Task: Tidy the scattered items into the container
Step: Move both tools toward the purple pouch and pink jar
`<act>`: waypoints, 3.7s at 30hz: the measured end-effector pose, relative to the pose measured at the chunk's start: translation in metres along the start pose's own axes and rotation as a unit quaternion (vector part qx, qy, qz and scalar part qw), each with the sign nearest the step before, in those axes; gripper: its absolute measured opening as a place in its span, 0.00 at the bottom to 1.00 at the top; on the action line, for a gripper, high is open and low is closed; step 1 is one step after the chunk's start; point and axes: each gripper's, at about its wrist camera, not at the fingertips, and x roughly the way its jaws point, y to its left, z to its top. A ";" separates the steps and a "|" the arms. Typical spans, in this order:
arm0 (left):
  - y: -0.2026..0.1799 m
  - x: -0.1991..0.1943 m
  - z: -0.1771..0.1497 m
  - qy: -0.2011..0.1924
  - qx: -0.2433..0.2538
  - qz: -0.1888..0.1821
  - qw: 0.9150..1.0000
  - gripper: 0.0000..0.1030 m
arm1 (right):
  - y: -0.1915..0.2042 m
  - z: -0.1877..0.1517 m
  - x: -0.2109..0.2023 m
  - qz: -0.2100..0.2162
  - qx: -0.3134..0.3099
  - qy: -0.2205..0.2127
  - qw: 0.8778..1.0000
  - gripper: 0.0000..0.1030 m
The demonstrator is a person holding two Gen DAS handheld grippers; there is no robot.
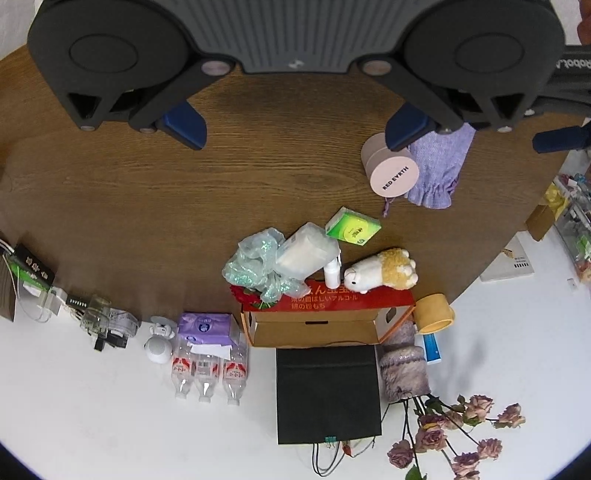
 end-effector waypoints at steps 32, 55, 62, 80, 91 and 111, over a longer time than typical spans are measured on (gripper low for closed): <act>0.002 0.001 -0.006 -0.004 -0.001 -0.020 1.000 1.00 | 0.005 0.000 -0.007 -0.002 -0.026 0.007 1.000 1.00; 0.006 0.001 -0.004 -0.017 -0.012 -0.031 0.999 1.00 | -0.003 -0.002 -0.004 0.012 -0.010 0.008 1.000 1.00; 0.007 0.000 -0.004 -0.025 -0.017 -0.039 0.999 1.00 | -0.003 -0.003 -0.001 0.016 -0.011 0.013 1.000 1.00; 0.007 0.004 -0.005 -0.018 -0.020 -0.059 0.998 1.00 | -0.003 -0.003 0.002 0.021 -0.010 0.013 1.000 1.00; 0.010 0.009 -0.005 -0.013 -0.022 -0.063 0.998 1.00 | -0.003 -0.003 0.006 0.028 -0.008 0.017 0.999 1.00; 0.019 0.024 -0.006 0.000 -0.034 -0.052 0.998 1.00 | -0.002 -0.006 0.022 0.052 -0.008 0.029 0.998 1.00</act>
